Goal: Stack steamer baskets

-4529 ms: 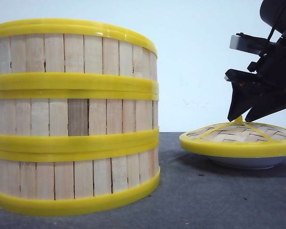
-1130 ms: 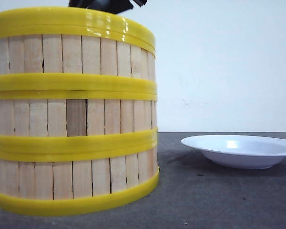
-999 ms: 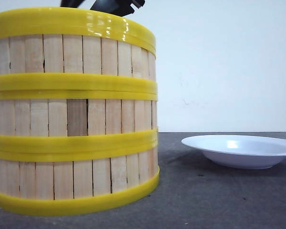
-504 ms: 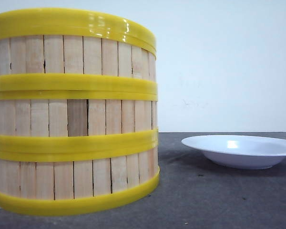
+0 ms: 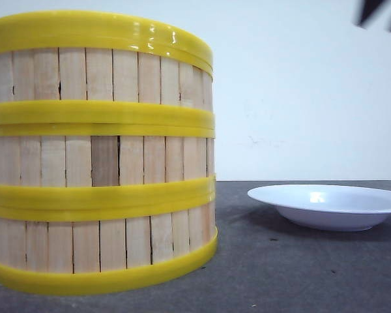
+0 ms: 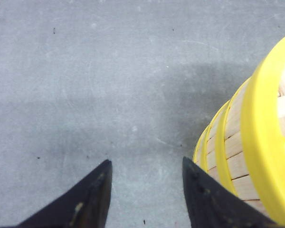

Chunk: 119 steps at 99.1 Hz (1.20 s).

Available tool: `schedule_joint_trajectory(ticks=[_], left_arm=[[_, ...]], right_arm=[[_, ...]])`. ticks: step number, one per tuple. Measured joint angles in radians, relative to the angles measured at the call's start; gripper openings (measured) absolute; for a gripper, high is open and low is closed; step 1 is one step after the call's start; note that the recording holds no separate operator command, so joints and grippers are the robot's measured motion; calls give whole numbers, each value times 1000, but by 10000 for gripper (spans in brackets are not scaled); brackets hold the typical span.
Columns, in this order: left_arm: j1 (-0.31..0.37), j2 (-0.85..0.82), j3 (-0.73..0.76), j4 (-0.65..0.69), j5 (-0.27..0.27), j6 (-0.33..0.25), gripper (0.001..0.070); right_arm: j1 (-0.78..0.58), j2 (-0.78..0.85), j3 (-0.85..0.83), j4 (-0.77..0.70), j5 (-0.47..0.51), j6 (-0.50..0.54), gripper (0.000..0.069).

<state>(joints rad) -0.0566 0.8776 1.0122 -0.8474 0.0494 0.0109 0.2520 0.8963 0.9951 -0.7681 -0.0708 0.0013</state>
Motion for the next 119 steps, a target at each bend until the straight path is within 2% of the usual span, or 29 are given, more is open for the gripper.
schedule_joint_trajectory(ticks=[17, 37, 41, 45, 49, 54, 60, 69, 119], left_arm=[[0, 0, 0, 0, 0, 0, 277], [0, 0, 0, 0, 0, -1, 275], [0, 0, 0, 0, 0, -1, 259], [0, 0, 0, 0, 0, -1, 207], [0, 0, 0, 0, 0, -1, 127], [0, 0, 0, 0, 0, -3, 59], [0, 0, 0, 2, 0, -3, 29], [0, 0, 0, 2, 0, -3, 18], [0, 0, 0, 2, 0, -3, 17]], right_arm=[[-60, -98, -104, -13, -34, 16, 349], [-74, -122, -119, -27, -34, 31, 349], [-74, -121, -119, -29, -34, 33, 349], [-74, -121, -119, -29, -35, 39, 340], [-74, -121, -119, -29, -37, 47, 297], [-74, -121, -119, -29, -39, 52, 183], [-74, -121, -119, -29, -39, 55, 75], [-74, -121, -119, -31, -38, 57, 24], [-74, -121, -119, -27, -37, 68, 8]])
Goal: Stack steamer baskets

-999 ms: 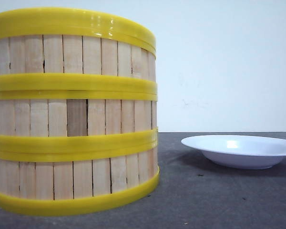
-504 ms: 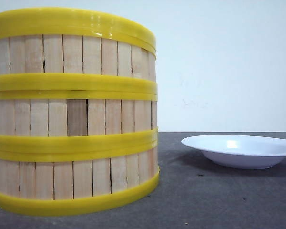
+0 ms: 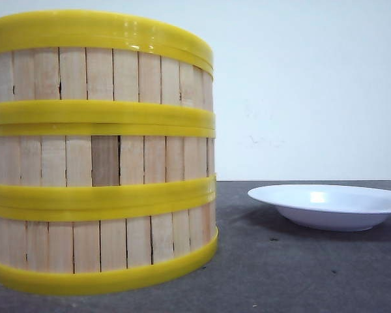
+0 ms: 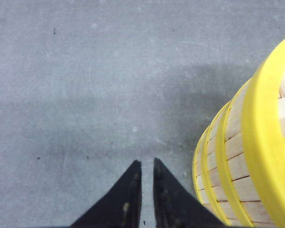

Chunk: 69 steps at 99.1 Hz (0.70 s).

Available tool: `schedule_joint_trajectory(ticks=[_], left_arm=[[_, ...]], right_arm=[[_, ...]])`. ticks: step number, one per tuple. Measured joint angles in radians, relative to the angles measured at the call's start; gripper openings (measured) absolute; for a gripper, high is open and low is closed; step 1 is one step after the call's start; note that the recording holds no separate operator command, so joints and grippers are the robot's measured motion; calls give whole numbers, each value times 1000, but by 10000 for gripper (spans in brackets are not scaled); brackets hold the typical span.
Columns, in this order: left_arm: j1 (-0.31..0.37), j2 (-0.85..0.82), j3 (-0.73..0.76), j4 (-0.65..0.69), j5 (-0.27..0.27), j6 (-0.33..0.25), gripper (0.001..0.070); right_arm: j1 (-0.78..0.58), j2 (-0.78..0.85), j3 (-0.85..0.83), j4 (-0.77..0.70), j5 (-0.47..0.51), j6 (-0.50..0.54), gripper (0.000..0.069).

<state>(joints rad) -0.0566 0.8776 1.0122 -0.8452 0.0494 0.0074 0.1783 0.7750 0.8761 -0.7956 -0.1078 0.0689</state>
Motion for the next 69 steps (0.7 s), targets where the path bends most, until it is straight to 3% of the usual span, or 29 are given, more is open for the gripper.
schedule_joint_trajectory(ticks=[17, 30, 57, 69], left_arm=[[0, -13, -5, 5, 0, 0, 17], [0, -127, -76, 59, -18, 15, 17], [2, -539, -535, 399, -22, 26, 17], [2, -703, -735, 477, -23, 26, 17]], right_arm=[[0, 0, 0, 0, 0, 0, 8], [0, 0, 0, 0, 0, 0, 8], [0, 0, 0, 0, 2, 0, 8], [0, 0, 0, 0, 2, 0, 8]])
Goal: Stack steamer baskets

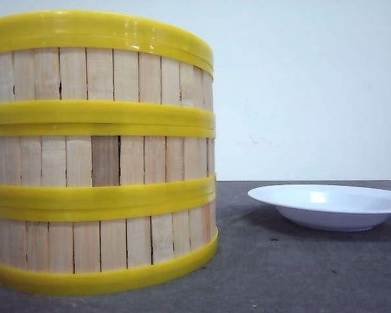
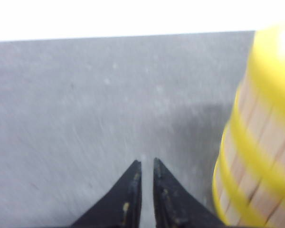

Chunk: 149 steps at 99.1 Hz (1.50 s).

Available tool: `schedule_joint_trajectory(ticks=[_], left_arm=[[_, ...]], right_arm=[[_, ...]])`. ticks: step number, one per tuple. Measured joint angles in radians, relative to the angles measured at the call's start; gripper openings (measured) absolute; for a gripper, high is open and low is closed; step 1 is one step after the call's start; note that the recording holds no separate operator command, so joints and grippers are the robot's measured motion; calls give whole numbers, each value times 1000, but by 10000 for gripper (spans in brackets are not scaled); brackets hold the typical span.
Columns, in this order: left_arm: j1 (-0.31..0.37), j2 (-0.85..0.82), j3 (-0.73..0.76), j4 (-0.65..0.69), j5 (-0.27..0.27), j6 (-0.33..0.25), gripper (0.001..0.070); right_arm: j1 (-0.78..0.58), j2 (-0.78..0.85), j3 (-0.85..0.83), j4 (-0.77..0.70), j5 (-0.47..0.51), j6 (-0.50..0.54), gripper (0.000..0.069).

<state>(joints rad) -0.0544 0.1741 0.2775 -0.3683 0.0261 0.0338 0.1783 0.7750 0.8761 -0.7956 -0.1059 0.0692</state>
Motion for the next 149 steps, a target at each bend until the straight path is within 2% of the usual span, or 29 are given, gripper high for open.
schedule_joint_trajectory(ticks=[15, 33, 46, 56, 113, 122, 131, 149], left_arm=[[0, -171, -152, 49, -1, 0, 17], [1, -171, -247, 193, 0, -7, 17], [0, -166, -245, 186, -2, -77, 16], [0, -169, -245, 187, -2, -106, 15], [0, -169, -245, 187, -2, -128, 15], [0, -169, -245, 186, -2, -128, 15], [0, -169, -245, 186, -2, -128, 15], [0, -169, -245, 187, -2, -128, 15]], right_arm=[[0, 2, 0, 0, 0, 0, 8], [0, 0, 0, 5, 0, 5, 8], [0, 0, 0, 13, 0, 6, 8], [0, 0, 0, 18, 1, 7, 8], [2, -6, -7, 83, 3, 6, 8], [-8, -79, -69, 164, 57, 2, 8], [-18, -197, -164, 269, 70, 2, 8], [-40, -460, -465, 494, 75, 0, 8]])
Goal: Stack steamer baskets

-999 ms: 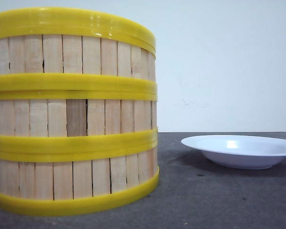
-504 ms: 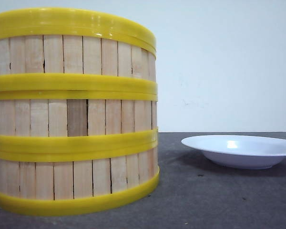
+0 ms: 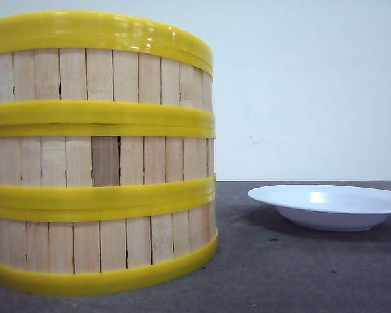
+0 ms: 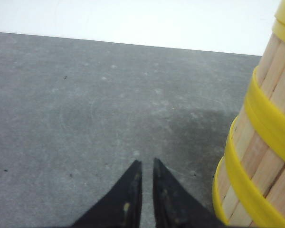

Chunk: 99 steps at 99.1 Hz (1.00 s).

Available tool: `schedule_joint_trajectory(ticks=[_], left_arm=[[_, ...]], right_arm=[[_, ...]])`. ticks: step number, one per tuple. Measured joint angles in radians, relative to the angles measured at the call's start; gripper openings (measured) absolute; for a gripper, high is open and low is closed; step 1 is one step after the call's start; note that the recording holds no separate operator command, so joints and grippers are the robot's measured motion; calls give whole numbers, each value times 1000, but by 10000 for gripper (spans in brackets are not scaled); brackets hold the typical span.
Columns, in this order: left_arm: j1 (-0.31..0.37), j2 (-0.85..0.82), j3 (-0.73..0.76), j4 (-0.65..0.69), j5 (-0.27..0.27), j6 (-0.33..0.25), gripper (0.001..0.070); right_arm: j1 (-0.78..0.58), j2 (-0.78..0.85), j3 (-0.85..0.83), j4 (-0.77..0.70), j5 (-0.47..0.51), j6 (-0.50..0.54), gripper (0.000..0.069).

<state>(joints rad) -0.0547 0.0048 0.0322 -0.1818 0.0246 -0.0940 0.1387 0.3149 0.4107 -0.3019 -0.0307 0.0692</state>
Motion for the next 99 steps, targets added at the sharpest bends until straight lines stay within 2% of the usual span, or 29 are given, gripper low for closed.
schedule_joint_trajectory(ticks=[17, 30, 41, 99], left_arm=[[0, 0, 0, 0, 0, 0, 15], [0, 0, 0, 0, 0, 0, 15], [0, 0, 0, 0, 0, 0, 15], [0, 0, 0, 0, 0, 0, 15]], right_arm=[[-25, -227, -251, 15, 0, -2, 8], [-31, -315, -369, 55, -3, -2, 8], [-35, -306, -393, 127, -16, -12, 7], [-42, -311, -394, 132, -21, -21, 6]])
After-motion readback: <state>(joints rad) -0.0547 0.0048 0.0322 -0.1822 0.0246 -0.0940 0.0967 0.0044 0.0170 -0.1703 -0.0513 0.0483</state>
